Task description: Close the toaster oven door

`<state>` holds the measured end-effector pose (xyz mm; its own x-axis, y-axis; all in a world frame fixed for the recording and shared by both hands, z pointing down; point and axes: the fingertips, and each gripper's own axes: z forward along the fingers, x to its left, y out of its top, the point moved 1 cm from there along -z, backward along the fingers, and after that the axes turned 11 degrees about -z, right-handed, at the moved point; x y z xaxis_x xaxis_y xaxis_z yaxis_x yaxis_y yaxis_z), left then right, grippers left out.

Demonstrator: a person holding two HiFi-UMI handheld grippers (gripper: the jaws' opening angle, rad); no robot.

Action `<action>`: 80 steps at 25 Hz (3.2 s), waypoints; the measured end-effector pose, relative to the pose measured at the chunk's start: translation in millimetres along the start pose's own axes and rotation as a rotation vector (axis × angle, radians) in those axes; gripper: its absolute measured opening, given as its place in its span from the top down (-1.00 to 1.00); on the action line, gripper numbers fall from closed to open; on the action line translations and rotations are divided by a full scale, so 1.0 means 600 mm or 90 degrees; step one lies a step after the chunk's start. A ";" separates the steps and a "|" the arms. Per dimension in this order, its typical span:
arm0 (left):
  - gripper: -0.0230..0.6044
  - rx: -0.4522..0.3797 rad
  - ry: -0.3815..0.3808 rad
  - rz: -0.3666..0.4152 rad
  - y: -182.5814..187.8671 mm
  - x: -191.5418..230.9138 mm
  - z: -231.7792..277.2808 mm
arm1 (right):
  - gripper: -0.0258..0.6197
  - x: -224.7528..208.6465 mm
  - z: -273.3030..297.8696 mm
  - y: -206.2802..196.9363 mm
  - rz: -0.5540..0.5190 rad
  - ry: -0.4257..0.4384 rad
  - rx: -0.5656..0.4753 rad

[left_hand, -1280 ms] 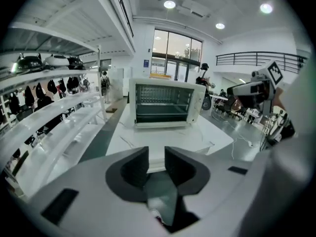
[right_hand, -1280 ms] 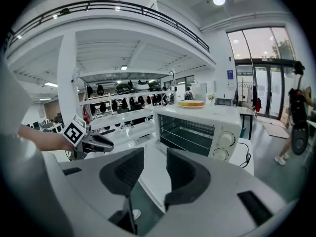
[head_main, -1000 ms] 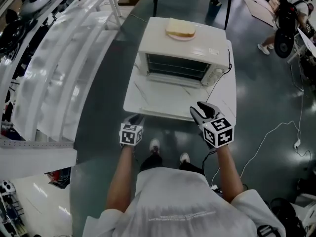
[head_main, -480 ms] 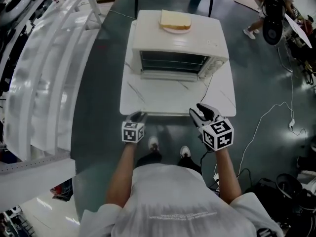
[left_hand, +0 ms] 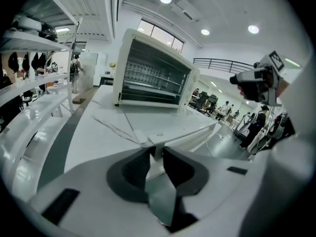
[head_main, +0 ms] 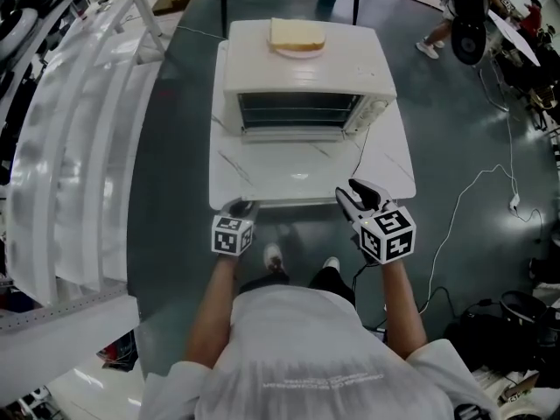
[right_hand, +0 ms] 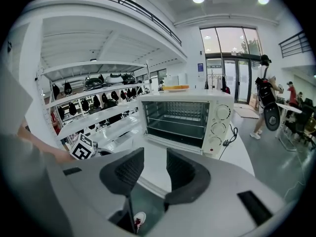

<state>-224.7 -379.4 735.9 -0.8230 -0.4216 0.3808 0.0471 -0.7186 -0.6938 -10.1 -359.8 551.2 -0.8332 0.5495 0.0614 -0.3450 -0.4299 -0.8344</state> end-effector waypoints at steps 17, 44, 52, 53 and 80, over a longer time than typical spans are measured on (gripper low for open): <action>0.65 -0.134 -0.015 0.027 0.192 -0.057 -0.084 | 0.45 -0.025 -0.016 0.059 -0.018 -0.024 -0.061; 0.65 -0.261 -0.001 -0.026 0.467 -0.028 -0.045 | 0.45 -0.085 -0.059 0.054 0.017 -0.094 -0.057; 0.65 -0.239 0.033 0.032 0.468 -0.033 -0.051 | 0.45 -0.106 -0.063 0.091 -0.014 -0.124 -0.075; 0.65 -0.238 0.036 0.040 0.468 -0.036 -0.056 | 0.45 -0.113 -0.066 0.100 -0.020 -0.133 -0.079; 0.87 -0.360 -0.023 0.314 0.531 -0.219 -0.282 | 0.86 -0.108 -0.143 0.311 -0.172 -0.197 -0.218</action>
<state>-197.2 -459.6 361.5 -0.7618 -0.6464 -0.0426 0.0999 -0.0523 -0.9936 16.8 -414.1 344.7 -0.8409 0.3486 0.4139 -0.4471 -0.0165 -0.8943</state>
